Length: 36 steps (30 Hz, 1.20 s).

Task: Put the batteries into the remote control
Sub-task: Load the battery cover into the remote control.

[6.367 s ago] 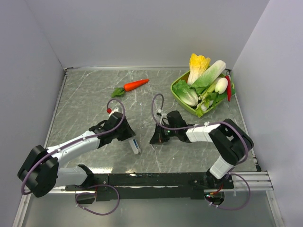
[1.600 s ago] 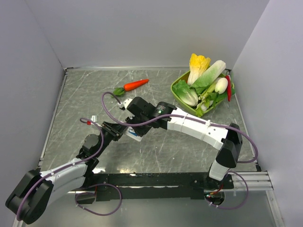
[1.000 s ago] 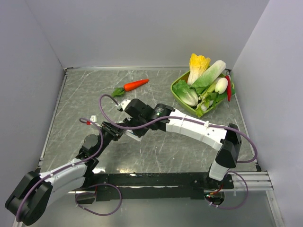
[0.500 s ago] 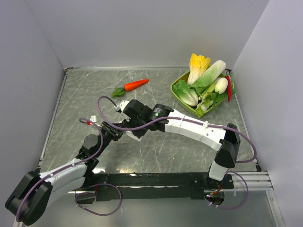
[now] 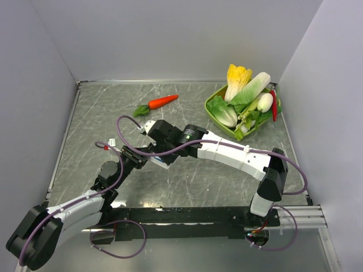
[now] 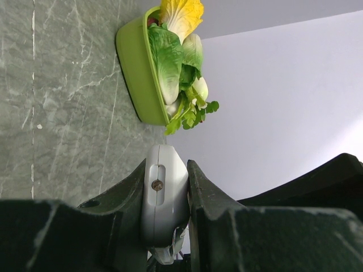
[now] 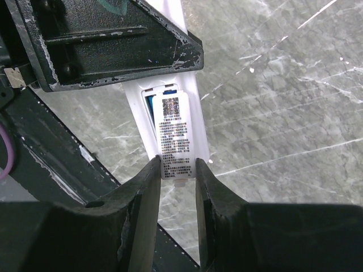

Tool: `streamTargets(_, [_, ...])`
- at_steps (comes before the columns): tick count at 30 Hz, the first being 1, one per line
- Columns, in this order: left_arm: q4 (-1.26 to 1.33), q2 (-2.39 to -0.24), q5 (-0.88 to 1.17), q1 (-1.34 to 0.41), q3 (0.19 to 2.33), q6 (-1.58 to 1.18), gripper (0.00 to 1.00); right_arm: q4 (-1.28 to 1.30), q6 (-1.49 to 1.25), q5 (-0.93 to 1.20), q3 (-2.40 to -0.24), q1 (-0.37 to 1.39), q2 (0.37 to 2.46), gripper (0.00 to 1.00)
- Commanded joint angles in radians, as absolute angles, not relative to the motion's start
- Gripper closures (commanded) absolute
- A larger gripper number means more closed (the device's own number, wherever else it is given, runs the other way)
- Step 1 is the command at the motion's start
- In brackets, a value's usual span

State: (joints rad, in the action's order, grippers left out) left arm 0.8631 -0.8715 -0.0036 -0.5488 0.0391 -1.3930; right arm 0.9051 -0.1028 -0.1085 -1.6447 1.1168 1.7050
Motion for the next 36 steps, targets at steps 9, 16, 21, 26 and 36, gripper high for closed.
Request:
streamTargets(9, [0.922, -0.85, 0.003, -0.546, -0.15, -1.414, 0.99, 0.858, -0.101, -0.11, -1.66, 1.127, 1.684, 1.0])
streamTargets(16, [0.925, -0.853, 0.003, -0.545, -0.147, -1.411, 0.99, 0.88, -0.094, -0.097, -1.674, 1.129, 1.7, 1.0])
streamTargets(21, [0.923, -0.85, 0.003, -0.546, -0.149, -1.414, 0.99, 0.899, -0.089, -0.09, -1.69, 1.137, 1.716, 1.0])
streamTargets(26, [0.922, -0.841, 0.002, -0.546, -0.15, -1.414, 0.99, 0.911, -0.092, -0.098, -1.701, 1.141, 1.727, 1.0])
streamTargets(36, [0.933, -0.831, 0.003, -0.546, -0.152, -1.411, 0.99, 0.925, -0.13, -0.126, -1.712, 1.141, 1.752, 1.0])
